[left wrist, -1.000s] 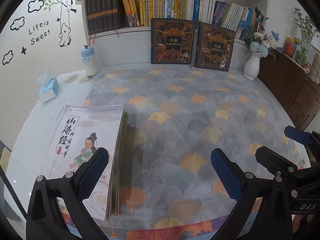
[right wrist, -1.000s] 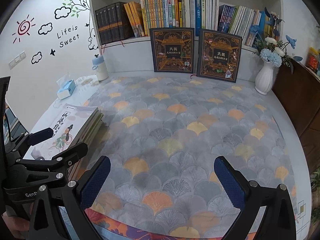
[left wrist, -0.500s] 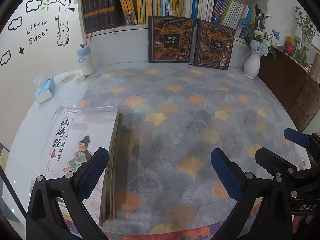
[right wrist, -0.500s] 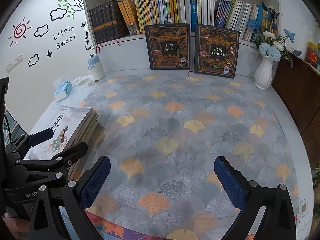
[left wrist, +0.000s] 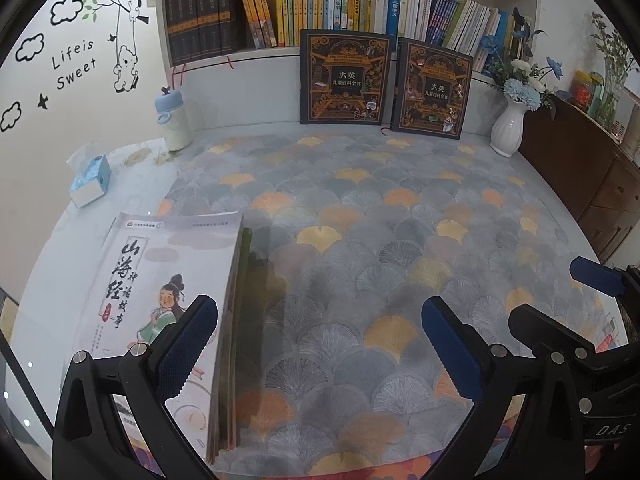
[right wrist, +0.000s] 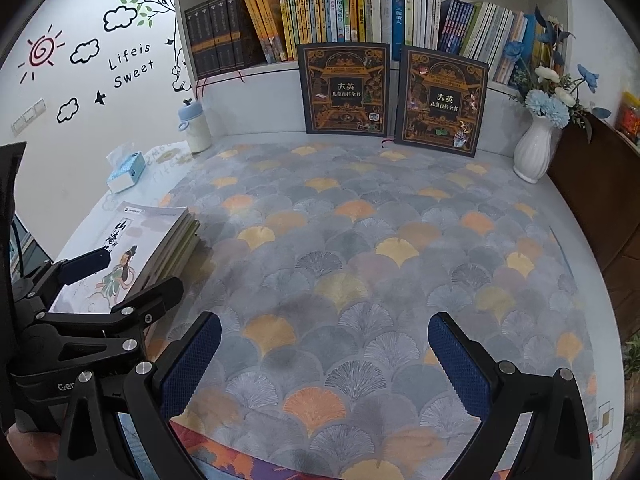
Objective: Organize books
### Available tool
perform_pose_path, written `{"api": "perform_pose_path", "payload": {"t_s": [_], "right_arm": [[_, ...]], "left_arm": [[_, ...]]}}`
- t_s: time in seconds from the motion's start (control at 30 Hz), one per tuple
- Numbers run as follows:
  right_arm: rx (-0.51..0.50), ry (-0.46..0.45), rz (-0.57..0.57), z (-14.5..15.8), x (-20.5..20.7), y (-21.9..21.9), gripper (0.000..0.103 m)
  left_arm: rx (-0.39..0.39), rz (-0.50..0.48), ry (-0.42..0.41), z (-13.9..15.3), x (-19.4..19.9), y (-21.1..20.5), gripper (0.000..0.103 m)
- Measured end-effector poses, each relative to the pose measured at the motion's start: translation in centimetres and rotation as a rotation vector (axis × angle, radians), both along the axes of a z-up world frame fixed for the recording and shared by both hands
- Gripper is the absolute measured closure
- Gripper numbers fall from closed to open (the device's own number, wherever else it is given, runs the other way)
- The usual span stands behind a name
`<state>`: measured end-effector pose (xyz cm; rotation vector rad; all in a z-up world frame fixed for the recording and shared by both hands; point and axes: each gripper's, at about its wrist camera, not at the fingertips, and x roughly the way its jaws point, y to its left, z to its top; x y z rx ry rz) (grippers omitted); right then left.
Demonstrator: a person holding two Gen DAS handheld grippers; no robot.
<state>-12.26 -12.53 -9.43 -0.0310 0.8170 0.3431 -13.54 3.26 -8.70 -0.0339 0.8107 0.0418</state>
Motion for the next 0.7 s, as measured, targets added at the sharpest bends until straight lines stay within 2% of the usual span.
{"api": "perform_pose_path", "payload": {"t_s": [0.7], "right_arm": [[-0.001, 0.01, -0.001, -0.24, 0.18, 0.17, 0.0]], "left_arm": [[0.008, -0.002, 0.008, -0.28, 0.51, 0.13, 0.001]]}}
